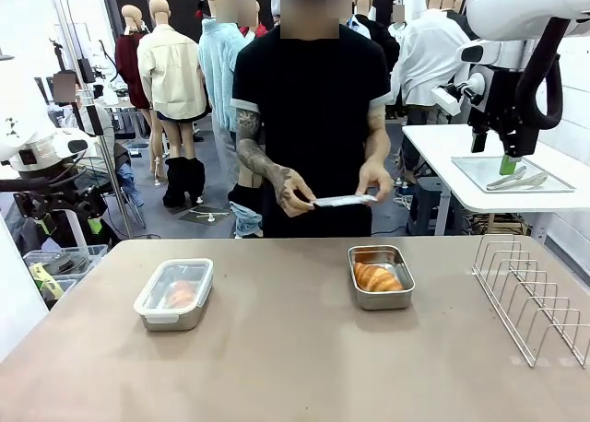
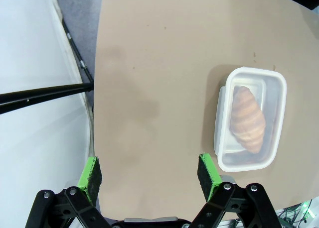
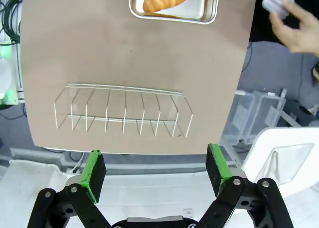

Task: Place the bread in airtight containers.
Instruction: Release when the human grabs the Airtight Container lid.

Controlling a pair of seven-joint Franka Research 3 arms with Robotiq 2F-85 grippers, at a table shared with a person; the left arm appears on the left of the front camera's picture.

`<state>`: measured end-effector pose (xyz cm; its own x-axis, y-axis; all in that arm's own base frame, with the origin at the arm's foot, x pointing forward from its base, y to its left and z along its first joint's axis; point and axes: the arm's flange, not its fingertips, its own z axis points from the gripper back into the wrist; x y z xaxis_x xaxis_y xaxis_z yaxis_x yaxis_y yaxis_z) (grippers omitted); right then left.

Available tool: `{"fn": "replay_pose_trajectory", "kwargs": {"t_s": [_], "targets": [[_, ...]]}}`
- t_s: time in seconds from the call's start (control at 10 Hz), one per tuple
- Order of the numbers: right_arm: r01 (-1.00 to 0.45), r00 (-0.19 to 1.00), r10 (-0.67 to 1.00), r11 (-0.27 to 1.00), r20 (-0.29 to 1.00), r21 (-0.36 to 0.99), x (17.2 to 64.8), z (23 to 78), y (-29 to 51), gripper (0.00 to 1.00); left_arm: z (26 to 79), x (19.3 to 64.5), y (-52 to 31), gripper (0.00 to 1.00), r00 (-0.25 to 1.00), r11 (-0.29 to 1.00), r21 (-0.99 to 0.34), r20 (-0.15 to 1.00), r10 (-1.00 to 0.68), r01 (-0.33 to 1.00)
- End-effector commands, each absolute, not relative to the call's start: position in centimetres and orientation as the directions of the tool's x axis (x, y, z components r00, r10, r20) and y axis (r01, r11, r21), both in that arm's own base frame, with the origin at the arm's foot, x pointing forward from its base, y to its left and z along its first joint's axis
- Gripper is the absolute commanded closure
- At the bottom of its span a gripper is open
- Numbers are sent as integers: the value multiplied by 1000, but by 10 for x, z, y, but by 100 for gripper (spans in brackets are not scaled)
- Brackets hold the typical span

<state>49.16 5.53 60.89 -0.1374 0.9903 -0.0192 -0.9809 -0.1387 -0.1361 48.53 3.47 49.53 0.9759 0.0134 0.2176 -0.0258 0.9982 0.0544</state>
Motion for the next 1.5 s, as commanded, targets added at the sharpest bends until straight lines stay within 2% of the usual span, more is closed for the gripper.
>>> {"fn": "replay_pose_trajectory", "kwargs": {"t_s": [0.0, 1.4], "targets": [[-984, -126, 992, -125, 3, -124, 493, 611, 58, 0, 496, 484, 35, 0, 976, 998, 55, 219, 8, -21], [-984, -126, 992, -125, 3, -124, 493, 611, 58, 0, 496, 484, 35, 0, 976, 998, 55, 219, 8, -21]]}}
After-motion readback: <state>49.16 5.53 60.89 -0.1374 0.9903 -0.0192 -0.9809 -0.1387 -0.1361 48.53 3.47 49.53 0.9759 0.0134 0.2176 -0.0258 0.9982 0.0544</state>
